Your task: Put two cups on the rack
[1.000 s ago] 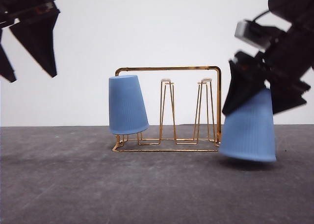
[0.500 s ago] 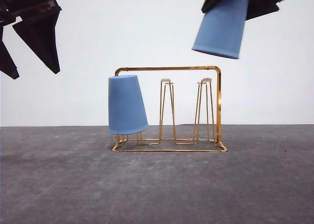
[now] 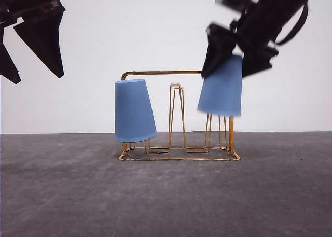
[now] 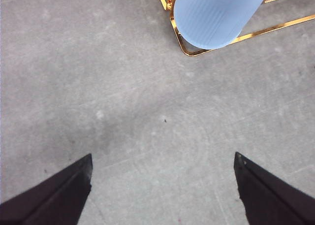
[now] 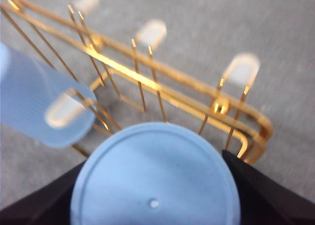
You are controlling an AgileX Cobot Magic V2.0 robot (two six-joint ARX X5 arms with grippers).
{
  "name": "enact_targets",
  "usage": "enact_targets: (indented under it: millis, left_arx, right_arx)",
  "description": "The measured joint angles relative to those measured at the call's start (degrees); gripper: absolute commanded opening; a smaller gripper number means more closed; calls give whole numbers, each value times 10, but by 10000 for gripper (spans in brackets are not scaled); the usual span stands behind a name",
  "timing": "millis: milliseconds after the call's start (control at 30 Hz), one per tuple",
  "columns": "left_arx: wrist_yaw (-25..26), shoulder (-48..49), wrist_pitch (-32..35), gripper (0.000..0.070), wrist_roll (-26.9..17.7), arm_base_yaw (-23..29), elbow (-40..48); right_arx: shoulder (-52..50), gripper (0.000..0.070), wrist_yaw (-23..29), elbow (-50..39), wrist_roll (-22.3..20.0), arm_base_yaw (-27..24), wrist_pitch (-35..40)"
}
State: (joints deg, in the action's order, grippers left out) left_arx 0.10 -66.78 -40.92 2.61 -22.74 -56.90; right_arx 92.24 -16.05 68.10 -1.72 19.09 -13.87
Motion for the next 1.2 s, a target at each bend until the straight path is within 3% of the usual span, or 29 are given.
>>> enact_targets:
  millis: [67,133,200,400,567,700,800,1000,1200]
  left_arx:
    - [0,0,1,550,0,0,0]
    - [0,0,3,550,0,0,0]
    - [0,0,7,550,0,0,0]
    - [0,0,28,550,0,2,0]
    - [0,0,41,550,-3,18,0]
    - [3,0,55,549,-9,54,0]
    - [35,0,66,539,-13,93,0]
    - [69,0,68,540,-15,154,0]
    - [72,0,57,540,-15,158,0]
  right_arx:
    - [13,473,0,0,0,0,0]
    - [20,608,-2,0,0,0,0]
    - [21,700,-3,0,0,0,2]
    - [4,700,-4,0,7,0,3]
    - [-72,695,17,0,10,-13,-31]
    - [-155,650,53,0,9,-31,-101]
    - [-212,601,58,-9,9,-49,-127]
    - [-331,601,86,-105,10,-85,-139]
    - [-402,601,88,-219,17,-109,-155]
